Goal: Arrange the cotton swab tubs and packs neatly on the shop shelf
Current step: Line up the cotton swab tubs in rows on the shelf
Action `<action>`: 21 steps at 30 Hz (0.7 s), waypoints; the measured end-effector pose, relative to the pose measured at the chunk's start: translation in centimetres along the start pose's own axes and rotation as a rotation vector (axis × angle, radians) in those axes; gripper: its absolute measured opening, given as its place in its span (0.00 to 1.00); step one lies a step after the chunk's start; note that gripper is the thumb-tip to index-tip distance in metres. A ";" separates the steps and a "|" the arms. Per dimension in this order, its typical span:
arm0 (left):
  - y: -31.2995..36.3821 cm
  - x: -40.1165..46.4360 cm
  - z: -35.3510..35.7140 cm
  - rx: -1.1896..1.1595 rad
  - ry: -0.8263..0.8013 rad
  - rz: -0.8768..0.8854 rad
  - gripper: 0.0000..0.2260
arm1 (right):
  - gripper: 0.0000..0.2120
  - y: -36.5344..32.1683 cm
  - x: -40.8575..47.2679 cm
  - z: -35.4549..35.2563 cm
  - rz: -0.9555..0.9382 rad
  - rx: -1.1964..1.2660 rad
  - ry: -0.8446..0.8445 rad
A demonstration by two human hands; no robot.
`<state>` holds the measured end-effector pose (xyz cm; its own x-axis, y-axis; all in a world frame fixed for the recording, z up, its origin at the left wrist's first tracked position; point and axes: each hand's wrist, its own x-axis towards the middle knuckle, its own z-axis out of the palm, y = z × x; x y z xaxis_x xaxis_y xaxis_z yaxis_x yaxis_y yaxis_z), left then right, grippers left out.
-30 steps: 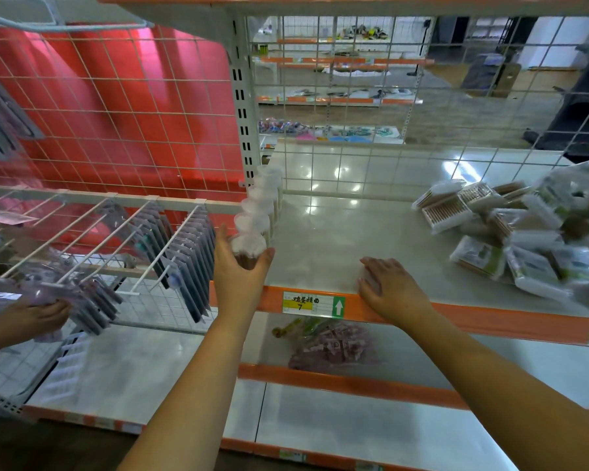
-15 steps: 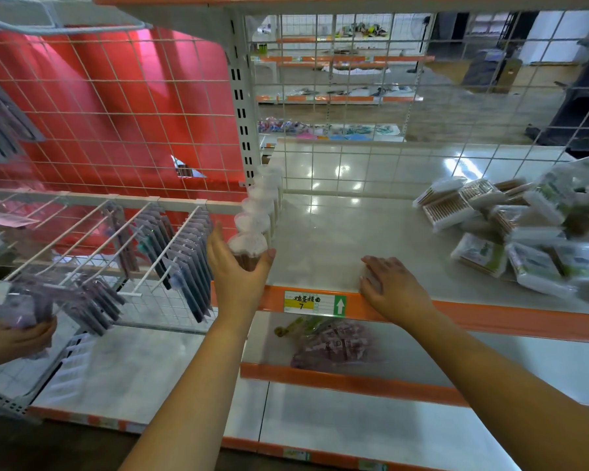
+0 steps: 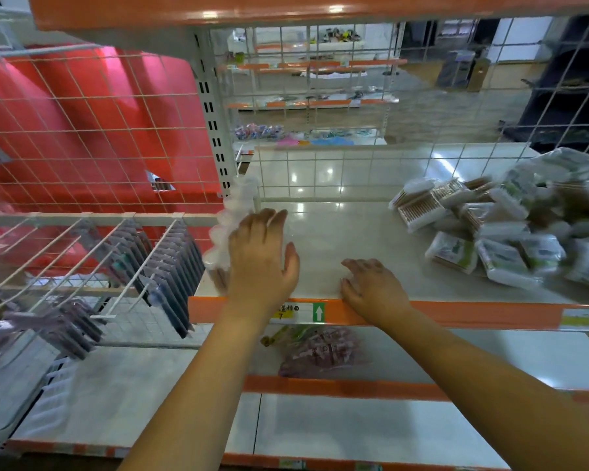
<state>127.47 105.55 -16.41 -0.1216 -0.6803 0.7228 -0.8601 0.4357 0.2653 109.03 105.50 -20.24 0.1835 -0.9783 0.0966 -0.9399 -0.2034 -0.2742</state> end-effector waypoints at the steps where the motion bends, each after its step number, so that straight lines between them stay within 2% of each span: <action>1: 0.6 0.3 0.5 0.031 -0.038 0.025 0.18 | 0.21 0.1 0.0 -0.2 0.000 -0.011 0.028; 8: 4.8 1.9 4.1 0.232 -0.353 0.069 0.20 | 0.21 2.1 -0.3 -2.8 -0.035 -0.145 0.131; 13: 8.5 2.2 6.8 0.208 -0.511 0.057 0.24 | 0.21 5.1 -1.2 -3.9 -0.024 -0.216 0.136; 19: 12.7 2.5 9.9 0.195 -0.521 0.091 0.24 | 0.22 9.7 -2.8 -5.4 0.014 -0.214 0.122; 21: 13.8 2.6 11.3 0.205 -0.503 0.122 0.23 | 0.19 10.9 -3.4 -6.1 0.028 -0.222 0.121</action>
<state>109.69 103.12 -18.04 -0.4046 -0.8515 0.3335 -0.8977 0.4394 0.0330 96.40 106.81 -17.76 0.1334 -0.9686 0.2096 -0.9867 -0.1496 -0.0632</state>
